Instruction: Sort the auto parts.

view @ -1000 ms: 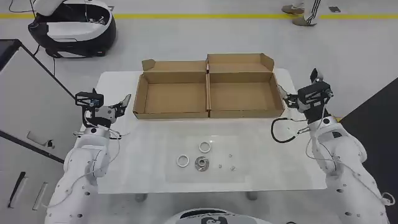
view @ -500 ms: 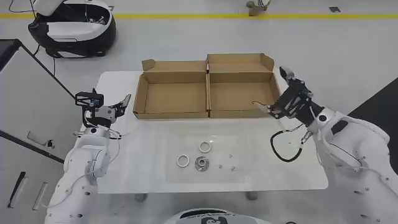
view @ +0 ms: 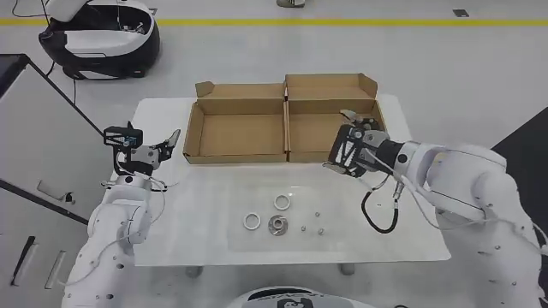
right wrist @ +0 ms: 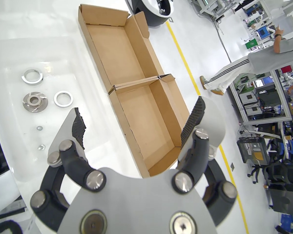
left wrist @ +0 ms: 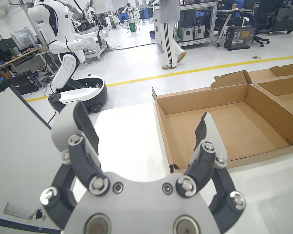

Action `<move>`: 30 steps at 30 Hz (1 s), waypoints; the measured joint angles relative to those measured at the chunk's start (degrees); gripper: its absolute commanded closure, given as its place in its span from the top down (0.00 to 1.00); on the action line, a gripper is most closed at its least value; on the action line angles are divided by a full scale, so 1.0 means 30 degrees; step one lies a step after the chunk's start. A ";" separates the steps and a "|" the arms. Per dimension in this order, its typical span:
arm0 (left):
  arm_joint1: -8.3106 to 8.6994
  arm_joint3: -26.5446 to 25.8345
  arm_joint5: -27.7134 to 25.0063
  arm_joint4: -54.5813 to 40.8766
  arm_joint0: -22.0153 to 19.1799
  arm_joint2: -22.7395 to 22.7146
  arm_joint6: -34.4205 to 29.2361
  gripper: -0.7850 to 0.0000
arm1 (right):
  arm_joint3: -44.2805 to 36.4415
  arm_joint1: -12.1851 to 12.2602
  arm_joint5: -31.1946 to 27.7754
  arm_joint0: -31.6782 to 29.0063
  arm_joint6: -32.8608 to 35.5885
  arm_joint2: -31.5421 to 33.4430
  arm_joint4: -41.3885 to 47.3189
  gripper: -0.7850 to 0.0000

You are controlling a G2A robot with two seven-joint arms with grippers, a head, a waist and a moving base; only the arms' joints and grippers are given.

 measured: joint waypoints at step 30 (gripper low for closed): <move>0.0000 0.0000 0.0000 0.0000 0.0000 0.0000 0.0000 1.00 | 0.4078 0.4078 0.3766 0.8211 0.4493 -1.1606 0.7619 1.00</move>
